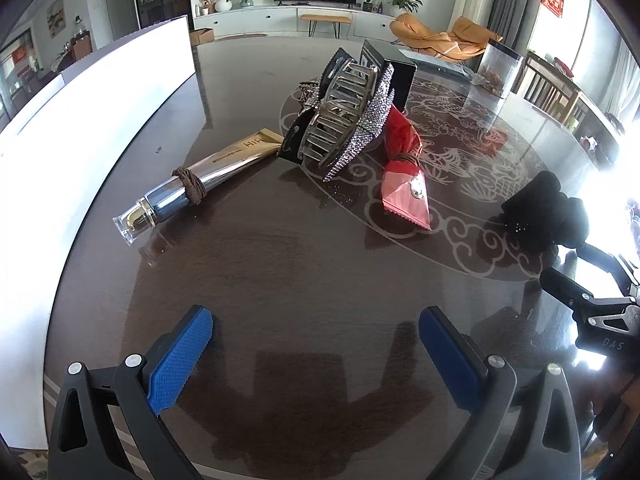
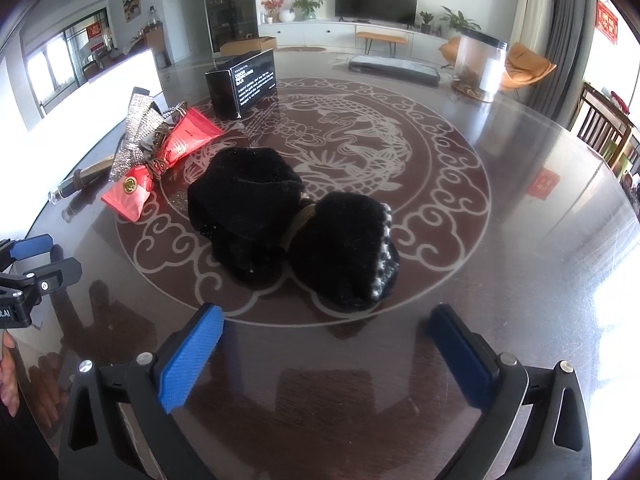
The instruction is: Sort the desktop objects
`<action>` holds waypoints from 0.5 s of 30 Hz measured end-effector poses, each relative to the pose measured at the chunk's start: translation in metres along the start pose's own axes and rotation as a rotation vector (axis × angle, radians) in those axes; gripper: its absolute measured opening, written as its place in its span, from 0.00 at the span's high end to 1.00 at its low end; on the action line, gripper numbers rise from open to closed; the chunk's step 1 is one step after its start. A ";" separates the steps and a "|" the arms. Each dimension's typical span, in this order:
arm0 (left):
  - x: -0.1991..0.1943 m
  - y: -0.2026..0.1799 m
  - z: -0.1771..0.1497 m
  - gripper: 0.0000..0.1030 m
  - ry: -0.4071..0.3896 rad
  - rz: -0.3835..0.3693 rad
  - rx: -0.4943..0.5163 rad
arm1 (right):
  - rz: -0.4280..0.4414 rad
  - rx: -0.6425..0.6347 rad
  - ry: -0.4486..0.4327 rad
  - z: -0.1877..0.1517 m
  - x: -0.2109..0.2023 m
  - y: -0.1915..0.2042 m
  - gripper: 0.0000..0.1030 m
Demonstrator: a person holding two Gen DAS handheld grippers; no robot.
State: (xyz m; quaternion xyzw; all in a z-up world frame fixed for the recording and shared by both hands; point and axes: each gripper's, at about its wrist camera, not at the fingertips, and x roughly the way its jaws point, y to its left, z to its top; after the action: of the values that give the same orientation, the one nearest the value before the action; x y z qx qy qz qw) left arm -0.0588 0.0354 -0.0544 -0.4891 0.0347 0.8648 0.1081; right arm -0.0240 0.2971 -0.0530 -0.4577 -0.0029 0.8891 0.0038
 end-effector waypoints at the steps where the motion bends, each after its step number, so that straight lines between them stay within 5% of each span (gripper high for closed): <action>1: 0.001 -0.002 0.000 0.00 0.002 0.008 0.013 | 0.000 0.000 0.000 0.000 0.000 0.000 0.00; 15: 0.000 -0.012 -0.004 0.00 -0.008 0.020 0.055 | 0.000 0.000 0.000 0.000 0.000 0.000 0.00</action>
State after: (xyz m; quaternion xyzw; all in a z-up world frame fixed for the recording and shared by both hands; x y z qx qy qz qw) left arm -0.0527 0.0465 -0.0562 -0.4822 0.0630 0.8664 0.1131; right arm -0.0241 0.2968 -0.0527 -0.4576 -0.0029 0.8891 0.0038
